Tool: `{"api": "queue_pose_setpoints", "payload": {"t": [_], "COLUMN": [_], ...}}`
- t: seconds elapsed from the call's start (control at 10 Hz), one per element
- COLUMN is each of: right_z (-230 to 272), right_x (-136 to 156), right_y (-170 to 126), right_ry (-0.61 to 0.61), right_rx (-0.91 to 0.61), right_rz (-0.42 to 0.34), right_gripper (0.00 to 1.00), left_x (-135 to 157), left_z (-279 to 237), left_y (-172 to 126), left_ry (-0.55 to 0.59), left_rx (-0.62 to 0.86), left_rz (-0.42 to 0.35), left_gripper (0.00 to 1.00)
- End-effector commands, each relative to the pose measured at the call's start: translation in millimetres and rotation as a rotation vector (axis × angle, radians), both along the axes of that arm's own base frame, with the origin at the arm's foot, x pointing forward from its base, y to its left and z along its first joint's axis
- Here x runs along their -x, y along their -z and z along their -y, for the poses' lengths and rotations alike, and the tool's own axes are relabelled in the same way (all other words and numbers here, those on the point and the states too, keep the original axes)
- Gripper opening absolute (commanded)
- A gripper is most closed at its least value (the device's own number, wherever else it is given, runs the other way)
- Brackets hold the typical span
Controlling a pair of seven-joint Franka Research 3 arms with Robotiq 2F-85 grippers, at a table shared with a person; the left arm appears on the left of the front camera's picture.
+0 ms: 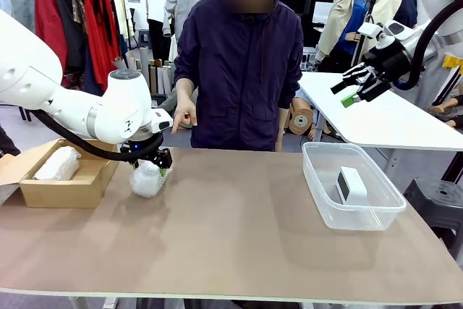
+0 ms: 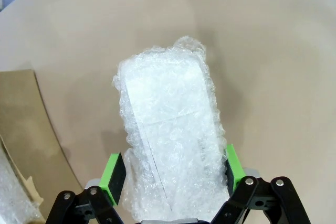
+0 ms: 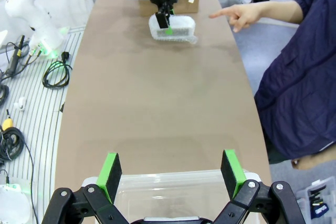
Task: Separate and place wrapped and unwrapped clocks.
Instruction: Pick up the Digital clock indicated by the person.
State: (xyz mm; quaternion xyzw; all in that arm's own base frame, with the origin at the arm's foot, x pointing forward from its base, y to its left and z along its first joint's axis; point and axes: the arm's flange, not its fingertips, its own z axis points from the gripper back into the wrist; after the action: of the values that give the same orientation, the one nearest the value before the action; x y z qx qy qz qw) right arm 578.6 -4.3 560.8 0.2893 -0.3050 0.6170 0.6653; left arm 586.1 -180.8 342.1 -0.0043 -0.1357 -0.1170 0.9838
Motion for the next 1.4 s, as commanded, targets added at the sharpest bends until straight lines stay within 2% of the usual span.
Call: {"api": "queue_pose_setpoints", "payload": {"t": [0.0,0.2,0.3,0.6,0.7,0.8,0.9,1.1,1.3], "right_z": [-1,-1,-1,-1,-1,-1,-1,-1,-1], "right_x": [2,2,2,2,2,2,2,2,2], "right_y": [-1,-1,-1,-1,-1,-1,-1,-1,-1], "right_ry": [-0.009,-0.009,-0.009,-0.009,-0.009,-0.009,-0.009,-0.009,-0.009], "right_rx": [0.017,0.017,0.017,0.017,0.017,0.017,0.017,0.017,0.017], "right_rz": [0.002,0.002,0.002,0.002,0.002,0.002,0.002,0.002,0.002], "right_gripper": [1.00,1.00,1.00,1.00,1.00,1.00,1.00,1.00,1.00], "left_x": [2,15,26,62,71,80,89,97,105], "left_z": [-1,-1,-3,-7,-5,-1,6,17,22], "left_y": [-2,-15,-27,-87,-116,-146,-176,-226,-268], "left_ry": [-0.011,0.007,0.026,0.022,0.022,0.042,0.083,0.133,0.183], "left_rx": [-0.040,-0.069,-0.065,0.002,0.018,0.019,0.049,0.084,0.065], "left_rz": [0.002,0.021,0.031,0.074,0.109,0.160,0.179,0.210,0.211], "left_gripper": [0.55,0.15,0.00,0.00,0.00,0.00,0.00,0.00,0.00]}}
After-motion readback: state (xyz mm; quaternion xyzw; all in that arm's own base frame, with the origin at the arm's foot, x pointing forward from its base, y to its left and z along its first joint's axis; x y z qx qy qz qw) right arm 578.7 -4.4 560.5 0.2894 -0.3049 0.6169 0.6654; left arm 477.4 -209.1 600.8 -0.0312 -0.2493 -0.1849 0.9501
